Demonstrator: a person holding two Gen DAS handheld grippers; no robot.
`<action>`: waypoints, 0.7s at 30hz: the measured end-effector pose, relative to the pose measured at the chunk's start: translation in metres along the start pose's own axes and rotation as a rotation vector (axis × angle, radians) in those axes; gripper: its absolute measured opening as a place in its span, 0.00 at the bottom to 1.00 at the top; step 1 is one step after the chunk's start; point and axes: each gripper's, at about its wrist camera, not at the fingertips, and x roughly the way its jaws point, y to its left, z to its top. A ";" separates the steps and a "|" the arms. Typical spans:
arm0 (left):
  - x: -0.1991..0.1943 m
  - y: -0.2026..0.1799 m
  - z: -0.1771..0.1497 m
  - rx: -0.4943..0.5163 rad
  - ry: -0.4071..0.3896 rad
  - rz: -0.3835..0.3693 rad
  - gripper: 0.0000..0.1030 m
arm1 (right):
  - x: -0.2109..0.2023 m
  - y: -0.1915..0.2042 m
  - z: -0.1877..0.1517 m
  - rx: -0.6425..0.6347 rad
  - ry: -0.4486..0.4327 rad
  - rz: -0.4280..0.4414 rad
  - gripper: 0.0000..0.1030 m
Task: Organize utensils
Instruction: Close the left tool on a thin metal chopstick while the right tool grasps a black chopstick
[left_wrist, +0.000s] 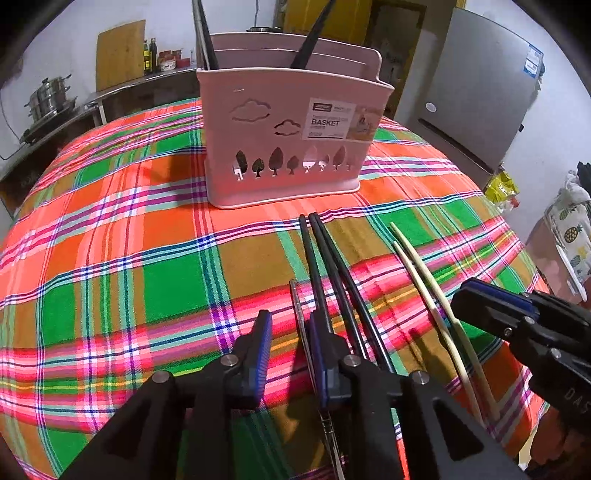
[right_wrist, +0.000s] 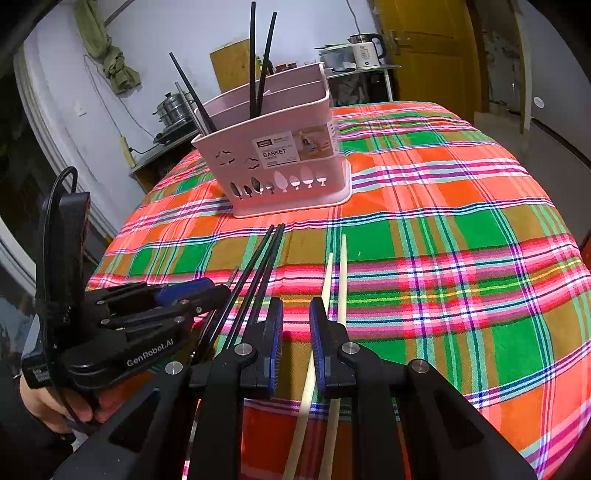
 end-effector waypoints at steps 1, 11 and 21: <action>-0.001 0.002 0.000 -0.008 0.000 0.007 0.16 | 0.000 0.000 0.000 -0.001 0.001 0.000 0.15; -0.006 0.030 -0.003 -0.091 -0.012 0.039 0.07 | 0.029 0.018 0.014 -0.049 0.042 0.011 0.15; -0.007 0.043 -0.004 -0.117 -0.020 0.016 0.07 | 0.070 0.030 0.024 -0.087 0.112 -0.007 0.15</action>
